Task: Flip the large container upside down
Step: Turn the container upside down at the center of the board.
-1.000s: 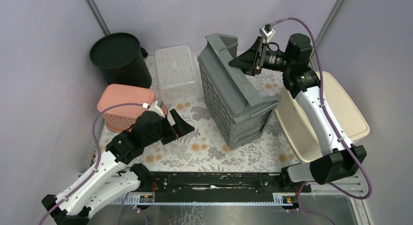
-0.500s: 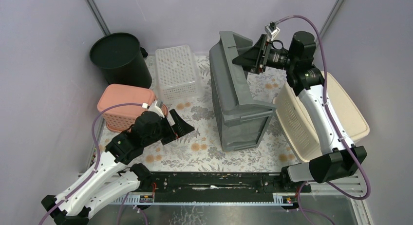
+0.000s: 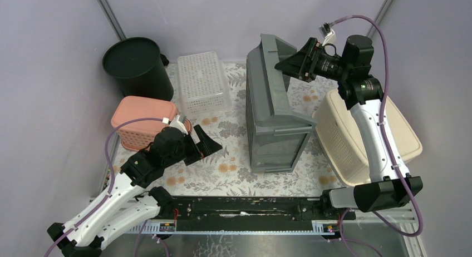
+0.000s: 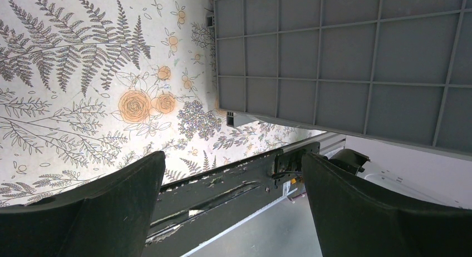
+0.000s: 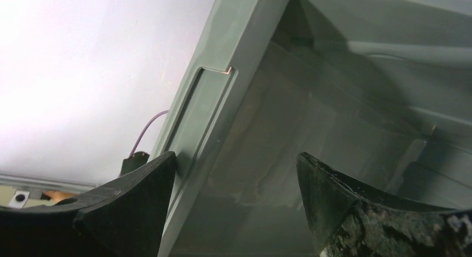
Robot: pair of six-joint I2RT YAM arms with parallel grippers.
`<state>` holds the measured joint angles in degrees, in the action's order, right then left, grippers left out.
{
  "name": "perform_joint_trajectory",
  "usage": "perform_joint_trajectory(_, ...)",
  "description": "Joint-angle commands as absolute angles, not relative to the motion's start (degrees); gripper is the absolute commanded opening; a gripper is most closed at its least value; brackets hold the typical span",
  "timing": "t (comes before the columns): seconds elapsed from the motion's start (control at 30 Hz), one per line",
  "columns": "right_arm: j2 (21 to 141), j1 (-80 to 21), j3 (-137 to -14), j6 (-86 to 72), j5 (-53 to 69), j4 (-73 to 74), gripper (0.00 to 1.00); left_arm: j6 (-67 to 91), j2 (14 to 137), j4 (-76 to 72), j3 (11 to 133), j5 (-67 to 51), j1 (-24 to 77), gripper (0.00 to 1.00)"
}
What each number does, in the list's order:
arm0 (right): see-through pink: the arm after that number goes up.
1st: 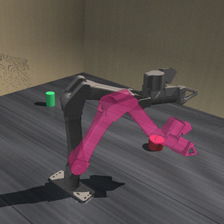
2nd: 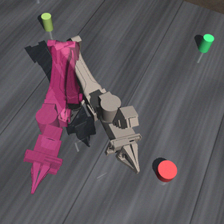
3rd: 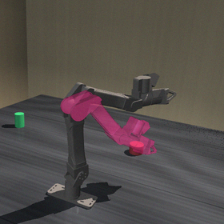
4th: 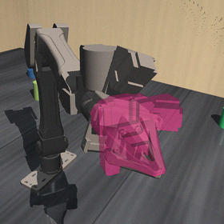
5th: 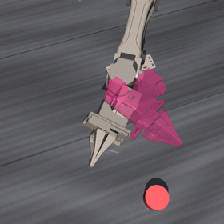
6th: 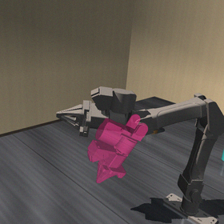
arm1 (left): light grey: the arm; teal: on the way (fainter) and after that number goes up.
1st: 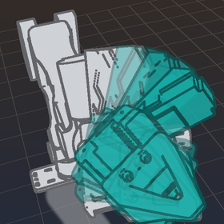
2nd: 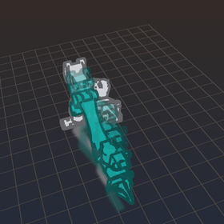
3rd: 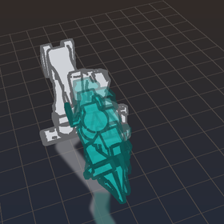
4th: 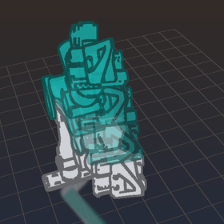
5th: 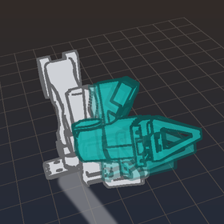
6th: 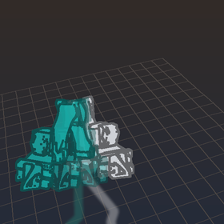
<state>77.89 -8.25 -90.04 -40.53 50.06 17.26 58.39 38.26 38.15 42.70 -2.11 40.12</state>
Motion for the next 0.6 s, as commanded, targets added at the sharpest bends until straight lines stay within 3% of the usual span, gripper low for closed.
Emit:
perform_joint_trajectory(0.0, 76.9, -7.2, -89.3, -35.6, 46.6, 22.7, 0.86, 58.5, 37.9, 36.2, 42.6, -2.1, 40.2, 1.0)
perform_joint_trajectory(0.33, 75.6, -5.2, -90.5, -32.9, 41.9, 26.4, 0.93, 58.5, 38.0, 36.0, 42.7, -2.4, 40.2, 1.0)
perform_joint_trajectory(0.57, 72.7, -5.1, -91.3, -24.0, 19.1, 36.2, 0.97, 58.0, 37.9, 35.7, 42.5, -2.9, 40.2, 1.0)
